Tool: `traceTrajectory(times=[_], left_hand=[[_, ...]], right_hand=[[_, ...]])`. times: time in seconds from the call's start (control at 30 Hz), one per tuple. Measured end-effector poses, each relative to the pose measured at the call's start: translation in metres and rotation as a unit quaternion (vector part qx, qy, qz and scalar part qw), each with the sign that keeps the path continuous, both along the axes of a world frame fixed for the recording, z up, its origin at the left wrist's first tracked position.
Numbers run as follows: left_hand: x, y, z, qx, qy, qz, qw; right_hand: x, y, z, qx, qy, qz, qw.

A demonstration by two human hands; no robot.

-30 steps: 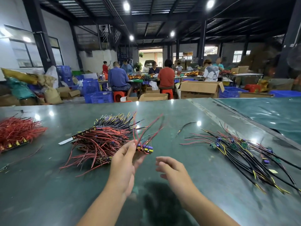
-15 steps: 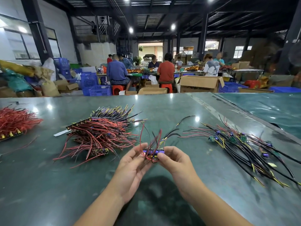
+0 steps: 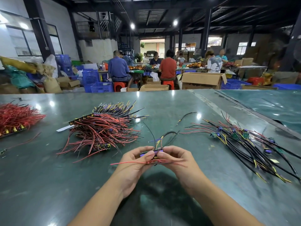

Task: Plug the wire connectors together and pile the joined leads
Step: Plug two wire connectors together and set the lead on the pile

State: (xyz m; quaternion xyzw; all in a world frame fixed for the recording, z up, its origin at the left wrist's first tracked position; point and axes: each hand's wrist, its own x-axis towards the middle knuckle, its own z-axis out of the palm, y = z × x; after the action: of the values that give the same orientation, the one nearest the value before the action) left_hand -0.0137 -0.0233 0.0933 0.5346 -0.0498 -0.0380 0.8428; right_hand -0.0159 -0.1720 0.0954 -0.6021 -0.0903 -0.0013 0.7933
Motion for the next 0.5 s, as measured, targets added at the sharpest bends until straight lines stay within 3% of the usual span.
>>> traceTrajectory(times=[0.23, 0.5], left_hand=[[-0.004, -0.002, 0.003, -0.022, -0.007, 0.006, 1.0], [-0.003, 0.01, 0.005, -0.008, -0.03, -0.061, 0.998]], right_hand=[[0.0, -0.009, 0.006, -0.041, 0.009, 0.041, 0.998], [-0.003, -0.016, 0.012, 0.002, 0.035, 0.108, 0.994]])
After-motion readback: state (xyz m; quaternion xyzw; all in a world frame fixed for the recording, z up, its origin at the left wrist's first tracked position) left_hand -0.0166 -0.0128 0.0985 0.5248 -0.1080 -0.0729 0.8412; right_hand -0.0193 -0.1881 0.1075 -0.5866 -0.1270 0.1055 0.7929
